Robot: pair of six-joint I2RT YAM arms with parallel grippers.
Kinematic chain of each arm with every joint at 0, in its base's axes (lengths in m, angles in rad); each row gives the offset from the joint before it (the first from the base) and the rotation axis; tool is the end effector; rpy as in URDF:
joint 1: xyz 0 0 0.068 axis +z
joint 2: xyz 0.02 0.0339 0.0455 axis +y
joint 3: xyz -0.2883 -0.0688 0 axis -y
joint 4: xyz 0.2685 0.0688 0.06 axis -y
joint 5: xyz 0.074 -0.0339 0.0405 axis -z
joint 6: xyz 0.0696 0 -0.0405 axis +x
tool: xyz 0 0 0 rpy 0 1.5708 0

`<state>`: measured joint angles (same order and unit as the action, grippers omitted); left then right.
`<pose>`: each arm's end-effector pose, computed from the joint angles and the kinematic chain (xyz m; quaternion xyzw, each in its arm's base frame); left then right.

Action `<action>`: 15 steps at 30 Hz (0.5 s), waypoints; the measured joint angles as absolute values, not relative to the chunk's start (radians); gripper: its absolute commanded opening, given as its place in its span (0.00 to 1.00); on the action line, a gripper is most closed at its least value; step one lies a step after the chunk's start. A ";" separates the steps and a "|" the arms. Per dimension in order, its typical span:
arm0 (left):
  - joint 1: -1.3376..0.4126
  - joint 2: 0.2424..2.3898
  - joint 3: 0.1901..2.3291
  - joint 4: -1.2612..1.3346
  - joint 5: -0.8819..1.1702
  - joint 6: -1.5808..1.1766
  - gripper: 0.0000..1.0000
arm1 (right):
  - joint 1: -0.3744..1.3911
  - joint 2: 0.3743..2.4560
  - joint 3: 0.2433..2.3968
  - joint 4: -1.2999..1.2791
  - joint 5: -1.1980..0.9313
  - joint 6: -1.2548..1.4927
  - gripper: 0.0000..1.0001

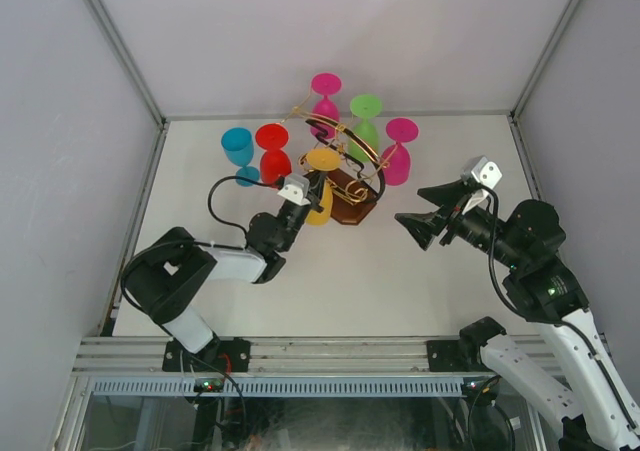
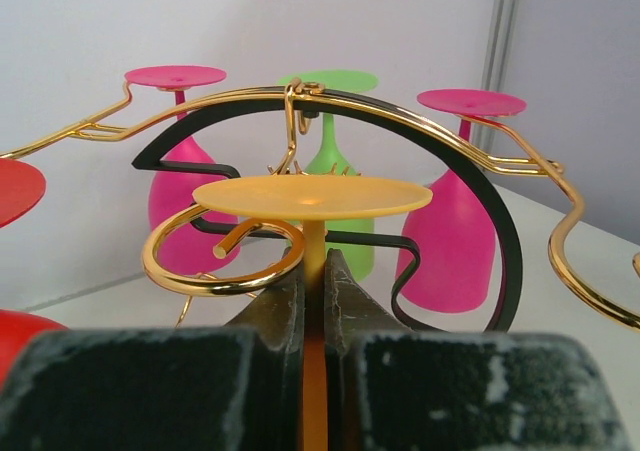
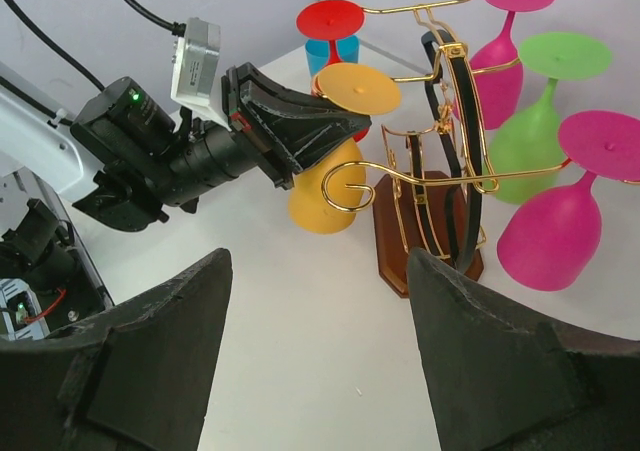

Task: Place the wine glass upside down on the wine glass rack
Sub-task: Turn the wine glass upside down at the wine rack.

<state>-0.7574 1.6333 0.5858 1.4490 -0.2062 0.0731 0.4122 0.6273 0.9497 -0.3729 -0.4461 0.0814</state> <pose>0.2677 -0.2335 0.2542 0.1429 0.5369 -0.2248 0.8005 0.1335 0.0912 0.4178 -0.2667 0.6720 0.3196 0.6124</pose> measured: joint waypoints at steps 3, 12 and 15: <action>-0.750 1.640 0.596 1.449 -0.208 0.092 0.00 | 0.412 0.633 0.950 -0.373 -0.450 0.082 0.70; -0.698 1.678 0.649 1.447 -0.254 0.109 0.00 | 0.412 0.638 0.950 -0.373 -0.455 0.081 0.70; -0.682 1.681 0.661 1.449 -0.271 0.109 0.00 | 0.412 0.639 0.950 -0.373 -0.455 0.081 0.70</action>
